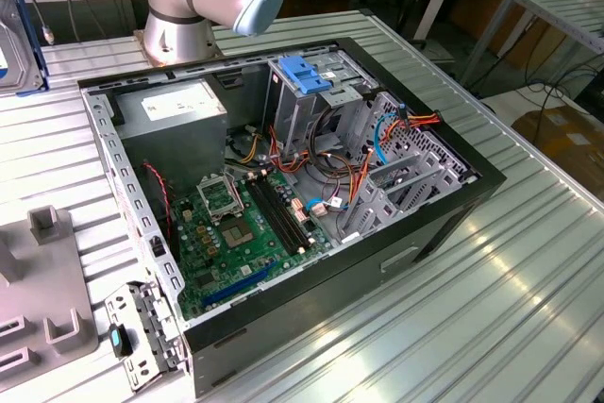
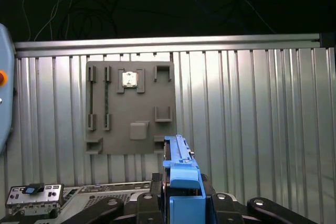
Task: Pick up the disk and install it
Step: 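Pick up the disk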
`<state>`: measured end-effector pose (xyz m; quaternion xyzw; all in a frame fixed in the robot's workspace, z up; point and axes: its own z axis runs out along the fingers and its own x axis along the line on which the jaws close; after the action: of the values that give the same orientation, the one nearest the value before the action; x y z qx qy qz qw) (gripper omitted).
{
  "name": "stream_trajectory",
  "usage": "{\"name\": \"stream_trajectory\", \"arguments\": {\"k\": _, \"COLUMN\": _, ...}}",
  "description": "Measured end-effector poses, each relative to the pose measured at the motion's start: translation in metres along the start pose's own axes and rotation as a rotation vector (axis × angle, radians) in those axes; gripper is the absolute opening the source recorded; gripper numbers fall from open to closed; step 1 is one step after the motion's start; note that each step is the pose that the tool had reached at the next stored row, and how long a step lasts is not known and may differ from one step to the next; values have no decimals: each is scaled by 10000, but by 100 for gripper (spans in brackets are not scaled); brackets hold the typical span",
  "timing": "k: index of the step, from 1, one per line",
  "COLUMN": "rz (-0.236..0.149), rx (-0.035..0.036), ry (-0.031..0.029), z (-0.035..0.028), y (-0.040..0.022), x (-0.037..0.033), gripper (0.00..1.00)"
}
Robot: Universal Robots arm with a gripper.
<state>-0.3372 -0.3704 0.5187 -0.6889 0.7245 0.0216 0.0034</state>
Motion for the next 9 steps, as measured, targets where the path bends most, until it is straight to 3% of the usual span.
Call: {"name": "stream_trajectory", "arguments": {"k": 9, "rz": 1, "rx": 0, "ry": 1, "z": -1, "y": -33, "x": -2, "gripper": 37}}
